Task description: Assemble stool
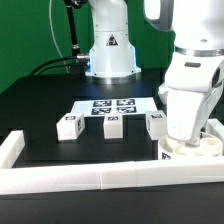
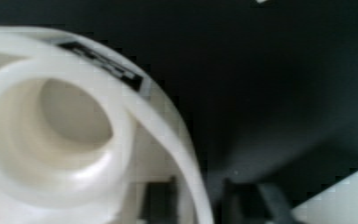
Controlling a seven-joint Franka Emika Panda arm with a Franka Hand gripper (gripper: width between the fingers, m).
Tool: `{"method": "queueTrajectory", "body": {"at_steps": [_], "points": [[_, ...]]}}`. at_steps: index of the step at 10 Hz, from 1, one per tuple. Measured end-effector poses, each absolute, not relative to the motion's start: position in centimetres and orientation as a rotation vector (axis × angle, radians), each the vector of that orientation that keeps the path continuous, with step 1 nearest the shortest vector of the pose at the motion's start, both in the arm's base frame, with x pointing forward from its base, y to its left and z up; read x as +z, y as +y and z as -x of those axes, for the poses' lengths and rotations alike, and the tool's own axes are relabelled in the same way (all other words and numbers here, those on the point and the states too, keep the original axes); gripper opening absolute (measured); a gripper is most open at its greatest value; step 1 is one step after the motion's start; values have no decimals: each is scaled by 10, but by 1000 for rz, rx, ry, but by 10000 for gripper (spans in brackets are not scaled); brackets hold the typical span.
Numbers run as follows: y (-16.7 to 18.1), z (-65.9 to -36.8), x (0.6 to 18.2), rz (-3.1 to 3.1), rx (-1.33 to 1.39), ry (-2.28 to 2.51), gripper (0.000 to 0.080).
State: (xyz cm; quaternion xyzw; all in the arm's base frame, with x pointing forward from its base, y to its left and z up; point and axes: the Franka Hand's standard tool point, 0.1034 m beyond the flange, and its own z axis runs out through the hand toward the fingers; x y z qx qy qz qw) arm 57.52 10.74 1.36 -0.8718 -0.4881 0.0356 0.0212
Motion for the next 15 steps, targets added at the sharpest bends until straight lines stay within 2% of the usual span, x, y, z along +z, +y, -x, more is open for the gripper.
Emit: {"method": "queueTrajectory", "body": {"at_steps": [2, 3, 4, 5, 7, 8, 10, 14, 15], "points": [[106, -575, 13, 2703, 112, -1512, 411], [100, -574, 14, 2694, 128, -1518, 411], [101, -577, 20, 2699, 119, -1518, 570], [102, -579, 28, 2701, 114, -1521, 632], [101, -579, 46, 2709, 109, -1523, 646], [99, -570, 50, 2715, 114, -1514, 649], [94, -552, 54, 2740, 101, -1482, 649], [94, -552, 52, 2746, 107, -1468, 649], [93, -551, 52, 2813, 97, -1341, 649]]}}
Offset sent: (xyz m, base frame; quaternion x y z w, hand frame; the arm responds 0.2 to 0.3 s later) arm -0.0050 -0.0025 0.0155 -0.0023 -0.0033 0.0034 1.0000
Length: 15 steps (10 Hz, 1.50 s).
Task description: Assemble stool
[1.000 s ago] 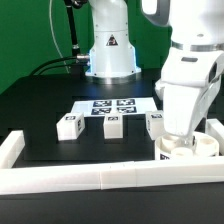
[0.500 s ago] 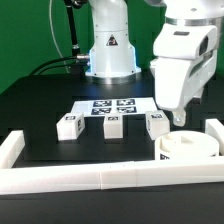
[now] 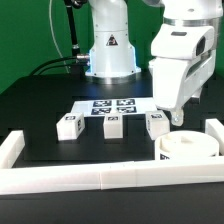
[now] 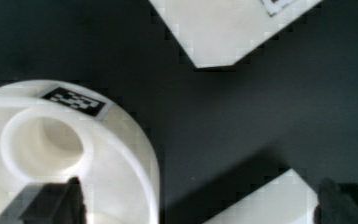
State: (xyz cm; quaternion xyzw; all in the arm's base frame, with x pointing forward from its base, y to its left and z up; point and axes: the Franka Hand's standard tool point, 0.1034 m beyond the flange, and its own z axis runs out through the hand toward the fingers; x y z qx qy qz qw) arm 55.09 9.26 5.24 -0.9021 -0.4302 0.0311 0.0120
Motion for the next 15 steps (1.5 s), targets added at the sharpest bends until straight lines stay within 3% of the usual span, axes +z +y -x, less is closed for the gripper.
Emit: {"method": "queueTrajectory", "body": {"at_steps": [2, 7, 9, 15], "points": [[78, -535, 52, 2984, 115, -939, 649], [79, -533, 50, 3089, 118, -500, 649], [53, -529, 51, 3137, 212, -203, 649], [51, -531, 49, 3123, 257, -289, 649]]}}
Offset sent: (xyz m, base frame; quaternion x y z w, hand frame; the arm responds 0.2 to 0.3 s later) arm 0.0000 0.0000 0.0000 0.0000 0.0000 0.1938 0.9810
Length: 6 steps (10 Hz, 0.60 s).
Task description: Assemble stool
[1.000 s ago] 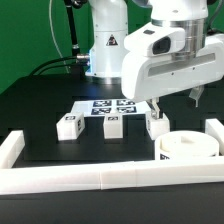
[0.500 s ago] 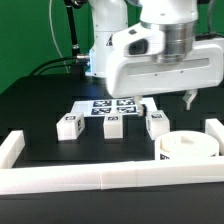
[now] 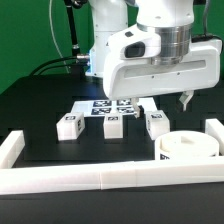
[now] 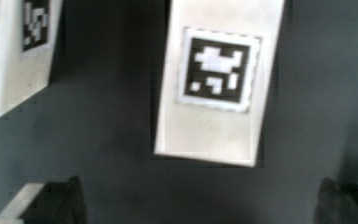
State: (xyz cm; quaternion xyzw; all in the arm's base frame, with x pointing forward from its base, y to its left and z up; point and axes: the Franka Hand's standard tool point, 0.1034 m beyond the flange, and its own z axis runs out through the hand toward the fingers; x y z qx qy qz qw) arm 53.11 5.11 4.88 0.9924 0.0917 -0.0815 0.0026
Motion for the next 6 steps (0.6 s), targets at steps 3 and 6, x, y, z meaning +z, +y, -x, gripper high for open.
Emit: {"method": "queueTrajectory", "body": {"at_steps": [3, 6], "points": [[44, -539, 45, -3091, -418, 295, 649], [45, -536, 45, -3011, -789, 285, 649]]}}
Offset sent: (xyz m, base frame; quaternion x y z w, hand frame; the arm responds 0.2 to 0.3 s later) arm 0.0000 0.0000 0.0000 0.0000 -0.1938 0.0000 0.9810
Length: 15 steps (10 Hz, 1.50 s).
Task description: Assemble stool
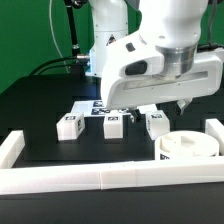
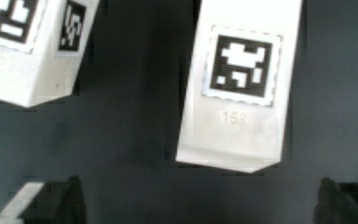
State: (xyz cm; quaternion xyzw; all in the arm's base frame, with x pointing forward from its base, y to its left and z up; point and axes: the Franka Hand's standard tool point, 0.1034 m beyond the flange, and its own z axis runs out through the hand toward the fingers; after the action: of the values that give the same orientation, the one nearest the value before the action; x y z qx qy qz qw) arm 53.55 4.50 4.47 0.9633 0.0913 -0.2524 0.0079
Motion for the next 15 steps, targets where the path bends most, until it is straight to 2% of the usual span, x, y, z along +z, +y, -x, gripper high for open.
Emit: {"method": "queueTrajectory", "body": {"at_steps": [2, 5, 7, 9, 13, 15], "points": [[41, -550, 46, -2943, -1019, 262, 649], [52, -537, 40, -2834, -1279, 264, 649], [52, -544, 35, -2842, -1262, 262, 649], [57, -533, 28, -2816, -1281, 217, 649], [54, -534, 26, -2829, -1250, 207, 649], [50, -527, 17, -2786, -1265, 78, 649]]}}
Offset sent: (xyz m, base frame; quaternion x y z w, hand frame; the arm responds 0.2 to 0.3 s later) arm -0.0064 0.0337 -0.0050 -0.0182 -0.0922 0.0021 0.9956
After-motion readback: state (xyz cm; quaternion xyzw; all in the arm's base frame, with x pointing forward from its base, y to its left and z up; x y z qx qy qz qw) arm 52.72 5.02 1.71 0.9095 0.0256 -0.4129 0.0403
